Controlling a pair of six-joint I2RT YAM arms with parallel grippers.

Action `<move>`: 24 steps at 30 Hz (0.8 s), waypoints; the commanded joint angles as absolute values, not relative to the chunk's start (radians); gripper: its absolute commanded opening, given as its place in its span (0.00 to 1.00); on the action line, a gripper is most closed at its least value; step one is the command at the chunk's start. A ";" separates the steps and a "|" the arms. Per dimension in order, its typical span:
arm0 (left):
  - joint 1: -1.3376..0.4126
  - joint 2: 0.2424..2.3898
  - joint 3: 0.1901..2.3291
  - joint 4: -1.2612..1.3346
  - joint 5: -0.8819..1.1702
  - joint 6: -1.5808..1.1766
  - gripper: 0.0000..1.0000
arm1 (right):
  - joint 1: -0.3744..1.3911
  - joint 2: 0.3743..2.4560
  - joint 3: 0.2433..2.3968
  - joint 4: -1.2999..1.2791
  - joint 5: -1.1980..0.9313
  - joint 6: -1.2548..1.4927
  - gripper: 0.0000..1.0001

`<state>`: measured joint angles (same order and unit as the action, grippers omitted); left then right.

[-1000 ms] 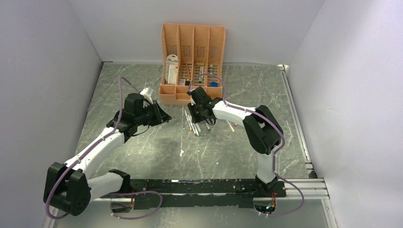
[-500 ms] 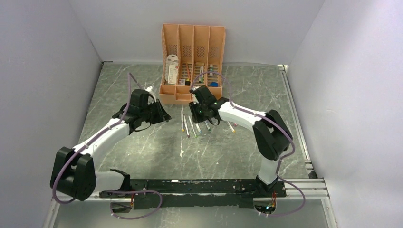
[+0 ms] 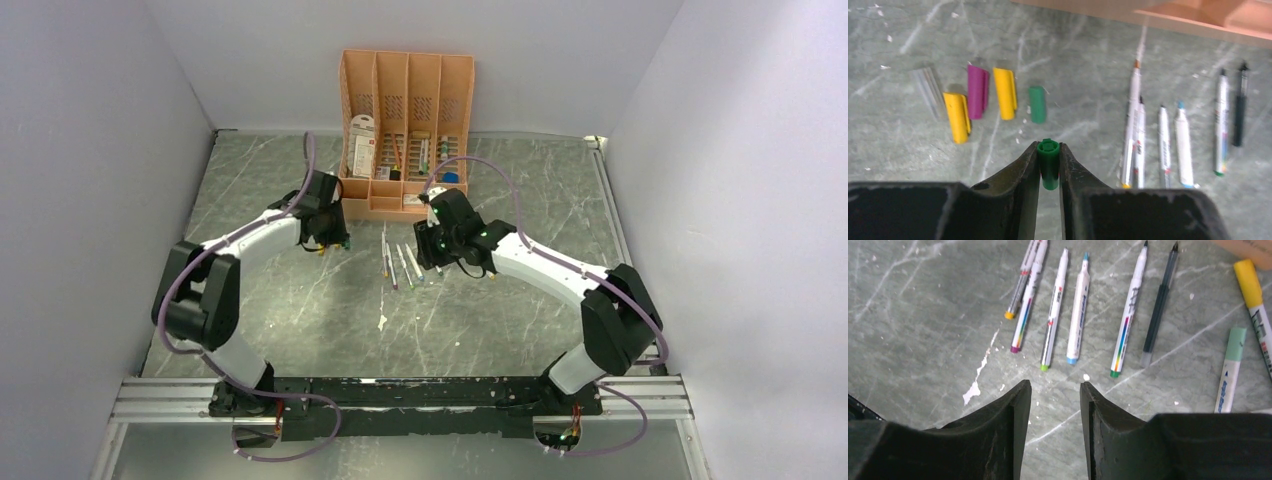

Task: Open the pen caps

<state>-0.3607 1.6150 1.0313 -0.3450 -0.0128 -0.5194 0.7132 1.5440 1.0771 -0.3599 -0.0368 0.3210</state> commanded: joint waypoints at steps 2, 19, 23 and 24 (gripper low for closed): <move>-0.360 1.705 1.107 -0.387 -0.147 -0.480 0.29 | 0.707 1.497 1.031 -0.347 -0.029 0.336 0.41; -0.360 1.738 1.148 -0.411 -0.153 -0.488 0.38 | 0.683 1.444 0.963 -0.337 -0.035 0.336 0.43; -0.362 1.686 1.145 -0.418 -0.135 -0.494 0.44 | 0.667 1.440 0.962 -0.343 -0.030 0.330 0.44; -0.362 1.670 1.141 -0.417 -0.127 -0.494 0.45 | 0.659 1.440 0.962 -0.346 -0.029 0.327 0.45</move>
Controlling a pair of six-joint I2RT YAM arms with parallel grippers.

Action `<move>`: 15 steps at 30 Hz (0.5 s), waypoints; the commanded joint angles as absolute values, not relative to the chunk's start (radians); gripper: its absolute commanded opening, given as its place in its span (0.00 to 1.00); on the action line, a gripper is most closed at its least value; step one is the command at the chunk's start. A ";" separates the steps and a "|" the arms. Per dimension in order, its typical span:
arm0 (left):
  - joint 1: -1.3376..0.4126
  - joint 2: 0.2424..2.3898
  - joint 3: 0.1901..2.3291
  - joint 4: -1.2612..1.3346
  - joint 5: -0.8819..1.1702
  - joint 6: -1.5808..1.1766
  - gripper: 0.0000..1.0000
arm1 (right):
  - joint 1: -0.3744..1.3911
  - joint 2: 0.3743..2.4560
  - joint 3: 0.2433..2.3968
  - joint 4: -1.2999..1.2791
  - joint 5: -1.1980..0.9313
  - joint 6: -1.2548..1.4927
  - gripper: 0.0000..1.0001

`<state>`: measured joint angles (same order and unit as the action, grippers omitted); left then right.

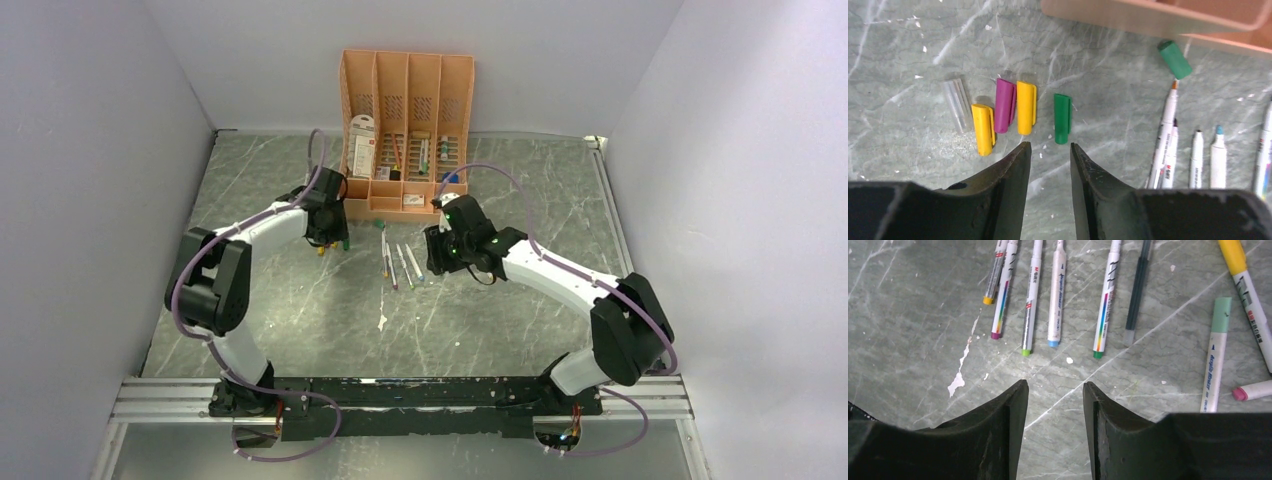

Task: Open the pen caps

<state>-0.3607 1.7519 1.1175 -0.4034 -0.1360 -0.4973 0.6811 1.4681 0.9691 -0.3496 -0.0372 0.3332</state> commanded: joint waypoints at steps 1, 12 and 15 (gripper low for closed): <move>-0.363 1.655 1.139 -0.421 -0.121 -0.495 0.47 | 0.652 1.437 0.962 -0.348 -0.027 0.324 0.45; -0.364 1.474 1.081 -0.408 0.007 -0.517 0.95 | 0.513 1.450 0.957 -0.385 -0.015 0.305 0.48; -0.364 1.419 1.051 -0.388 0.073 -0.527 1.00 | 0.497 1.462 0.947 -0.385 -0.014 0.309 0.48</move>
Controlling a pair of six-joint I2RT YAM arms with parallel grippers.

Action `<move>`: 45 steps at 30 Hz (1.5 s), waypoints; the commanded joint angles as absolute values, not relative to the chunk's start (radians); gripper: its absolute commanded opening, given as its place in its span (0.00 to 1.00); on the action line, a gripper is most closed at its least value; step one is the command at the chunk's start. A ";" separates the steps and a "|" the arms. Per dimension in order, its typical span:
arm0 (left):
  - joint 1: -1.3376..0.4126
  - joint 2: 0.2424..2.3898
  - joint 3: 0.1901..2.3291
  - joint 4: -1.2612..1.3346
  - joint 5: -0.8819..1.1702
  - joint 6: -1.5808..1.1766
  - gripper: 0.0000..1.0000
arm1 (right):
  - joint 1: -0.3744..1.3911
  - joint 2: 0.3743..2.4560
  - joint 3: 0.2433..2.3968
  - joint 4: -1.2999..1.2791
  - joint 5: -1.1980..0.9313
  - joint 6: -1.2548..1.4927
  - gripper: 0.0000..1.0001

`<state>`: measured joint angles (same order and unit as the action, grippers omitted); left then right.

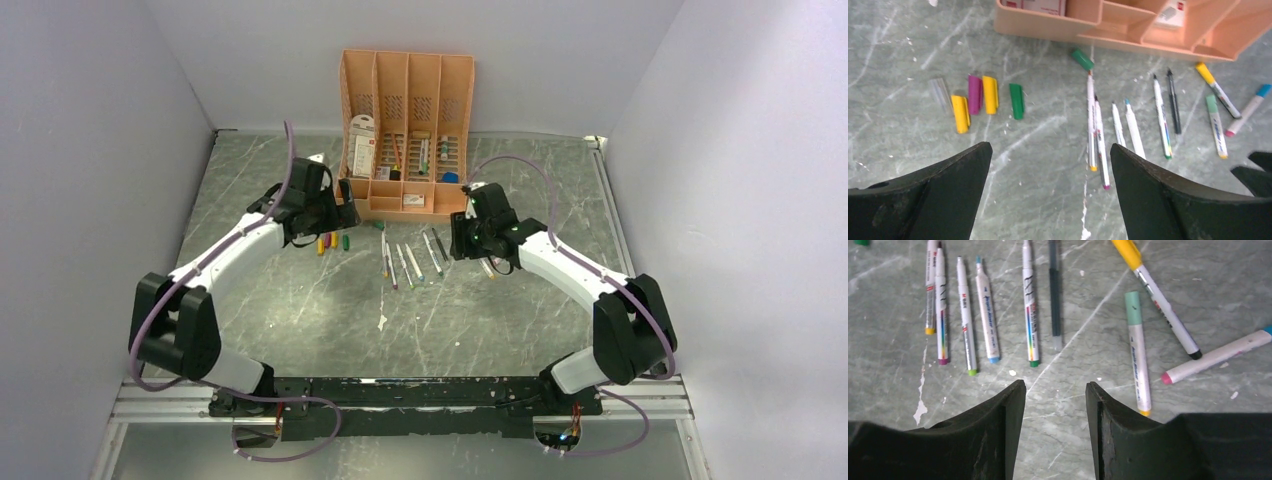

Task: Open the pen caps

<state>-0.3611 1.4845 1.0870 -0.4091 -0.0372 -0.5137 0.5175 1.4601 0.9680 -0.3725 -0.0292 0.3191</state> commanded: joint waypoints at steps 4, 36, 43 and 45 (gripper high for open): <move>-0.364 1.314 0.985 -0.350 0.164 -0.542 1.00 | 0.459 1.480 0.951 -0.397 0.003 0.305 0.53; -0.364 1.250 1.002 -0.341 0.236 -0.593 1.00 | 0.350 1.598 0.988 -0.365 -0.049 0.261 0.95; -0.364 1.279 1.003 -0.327 0.243 -0.597 1.00 | 0.344 1.628 0.991 -0.349 -0.070 0.265 0.82; -0.364 1.279 0.994 -0.319 0.242 -0.596 1.00 | 0.344 1.642 0.992 -0.347 -0.074 0.267 0.75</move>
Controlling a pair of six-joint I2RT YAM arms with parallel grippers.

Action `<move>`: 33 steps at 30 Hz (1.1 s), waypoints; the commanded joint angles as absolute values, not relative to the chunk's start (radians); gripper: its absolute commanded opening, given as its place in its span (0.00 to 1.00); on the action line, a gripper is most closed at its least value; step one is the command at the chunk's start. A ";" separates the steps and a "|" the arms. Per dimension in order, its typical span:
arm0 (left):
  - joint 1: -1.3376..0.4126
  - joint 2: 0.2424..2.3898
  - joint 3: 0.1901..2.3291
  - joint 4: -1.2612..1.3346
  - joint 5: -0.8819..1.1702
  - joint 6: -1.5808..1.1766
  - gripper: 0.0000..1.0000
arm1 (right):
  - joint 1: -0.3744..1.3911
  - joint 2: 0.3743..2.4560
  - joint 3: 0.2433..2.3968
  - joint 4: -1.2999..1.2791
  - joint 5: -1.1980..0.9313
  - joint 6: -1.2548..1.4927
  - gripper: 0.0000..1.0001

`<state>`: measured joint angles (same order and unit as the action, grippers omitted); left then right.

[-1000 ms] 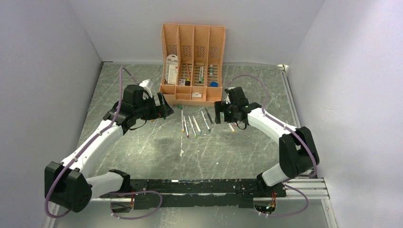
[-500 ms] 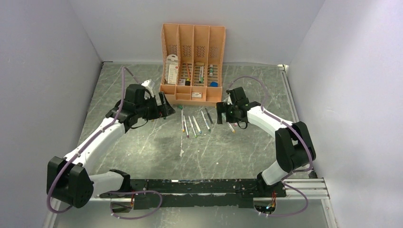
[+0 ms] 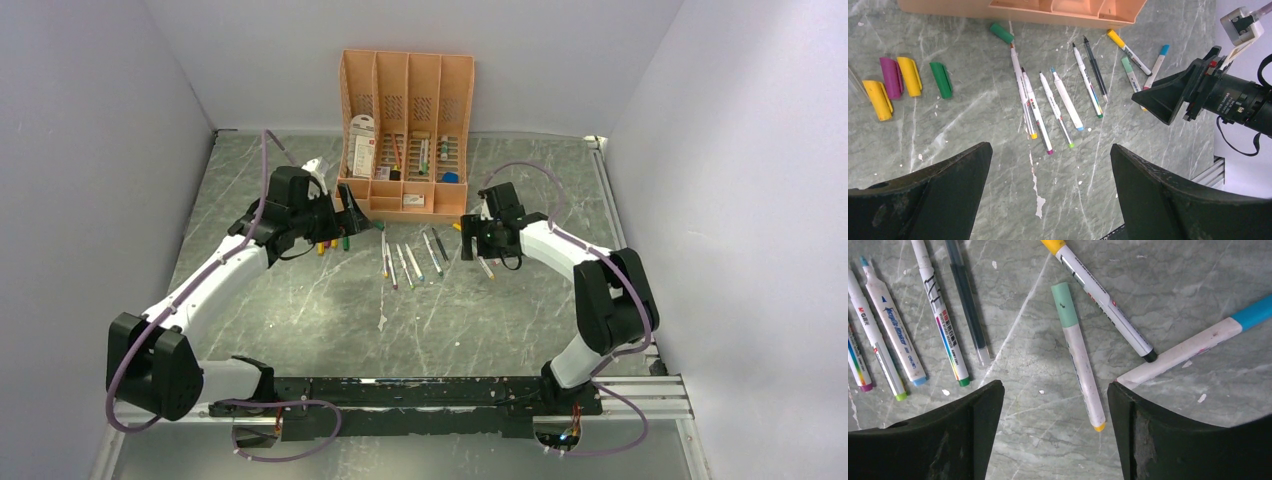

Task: Open the pen caps

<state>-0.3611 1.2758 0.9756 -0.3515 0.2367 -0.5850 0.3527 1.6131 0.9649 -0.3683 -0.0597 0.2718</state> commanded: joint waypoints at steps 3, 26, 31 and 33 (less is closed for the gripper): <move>-0.364 1.281 0.984 -0.310 0.245 -0.597 1.00 | 0.344 1.657 0.994 -0.346 -0.077 0.267 0.70; -0.364 1.185 0.907 -0.299 0.279 -0.598 1.00 | 0.356 1.700 0.987 -0.370 0.028 0.267 0.47; -0.364 1.160 0.891 -0.307 0.287 -0.602 1.00 | 0.384 1.728 0.981 -0.375 0.067 0.268 0.36; -0.364 1.150 0.884 -0.308 0.289 -0.602 1.00 | 0.403 1.738 0.983 -0.375 0.087 0.271 0.32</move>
